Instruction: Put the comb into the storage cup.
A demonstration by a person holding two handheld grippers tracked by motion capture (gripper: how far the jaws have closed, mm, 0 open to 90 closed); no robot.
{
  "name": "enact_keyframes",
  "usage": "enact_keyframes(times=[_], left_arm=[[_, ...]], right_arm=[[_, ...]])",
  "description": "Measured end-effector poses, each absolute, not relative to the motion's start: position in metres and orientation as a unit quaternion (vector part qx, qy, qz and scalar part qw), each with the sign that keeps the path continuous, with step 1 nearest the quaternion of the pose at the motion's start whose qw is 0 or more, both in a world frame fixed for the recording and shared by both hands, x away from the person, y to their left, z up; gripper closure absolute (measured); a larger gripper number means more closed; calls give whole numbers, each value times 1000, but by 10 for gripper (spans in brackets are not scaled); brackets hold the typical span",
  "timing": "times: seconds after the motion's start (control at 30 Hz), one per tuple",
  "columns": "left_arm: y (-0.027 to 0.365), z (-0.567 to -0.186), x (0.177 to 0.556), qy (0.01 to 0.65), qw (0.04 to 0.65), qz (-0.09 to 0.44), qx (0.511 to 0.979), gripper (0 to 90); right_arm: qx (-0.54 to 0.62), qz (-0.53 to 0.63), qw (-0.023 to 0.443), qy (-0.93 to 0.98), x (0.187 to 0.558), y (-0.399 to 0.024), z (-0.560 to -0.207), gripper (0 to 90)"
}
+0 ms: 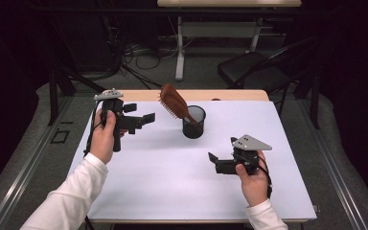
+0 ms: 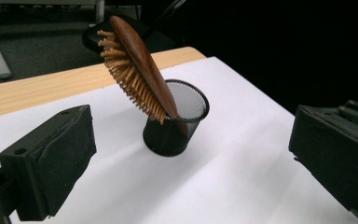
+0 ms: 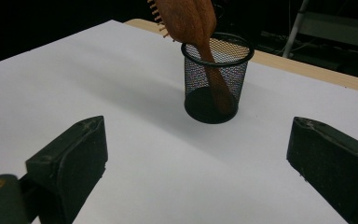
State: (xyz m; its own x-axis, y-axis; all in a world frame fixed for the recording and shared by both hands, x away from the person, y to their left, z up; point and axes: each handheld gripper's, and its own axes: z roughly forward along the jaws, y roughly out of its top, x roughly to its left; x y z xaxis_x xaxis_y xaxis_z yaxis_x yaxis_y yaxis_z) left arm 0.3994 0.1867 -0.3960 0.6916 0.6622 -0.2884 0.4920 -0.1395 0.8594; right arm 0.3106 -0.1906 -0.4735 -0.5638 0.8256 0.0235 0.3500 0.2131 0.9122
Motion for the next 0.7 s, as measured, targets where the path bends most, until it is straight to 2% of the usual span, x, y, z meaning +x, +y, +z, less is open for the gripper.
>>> enact_keyframes(times=[0.27,0.7], left_arm=[[187,-397,379,359,511,94,775,5],[190,-407,351,333,503,81,793,12]], right_arm=[[399,484,244,739,311,-191,-474,49],[397,482,245,742,310,-191,-473,49]])
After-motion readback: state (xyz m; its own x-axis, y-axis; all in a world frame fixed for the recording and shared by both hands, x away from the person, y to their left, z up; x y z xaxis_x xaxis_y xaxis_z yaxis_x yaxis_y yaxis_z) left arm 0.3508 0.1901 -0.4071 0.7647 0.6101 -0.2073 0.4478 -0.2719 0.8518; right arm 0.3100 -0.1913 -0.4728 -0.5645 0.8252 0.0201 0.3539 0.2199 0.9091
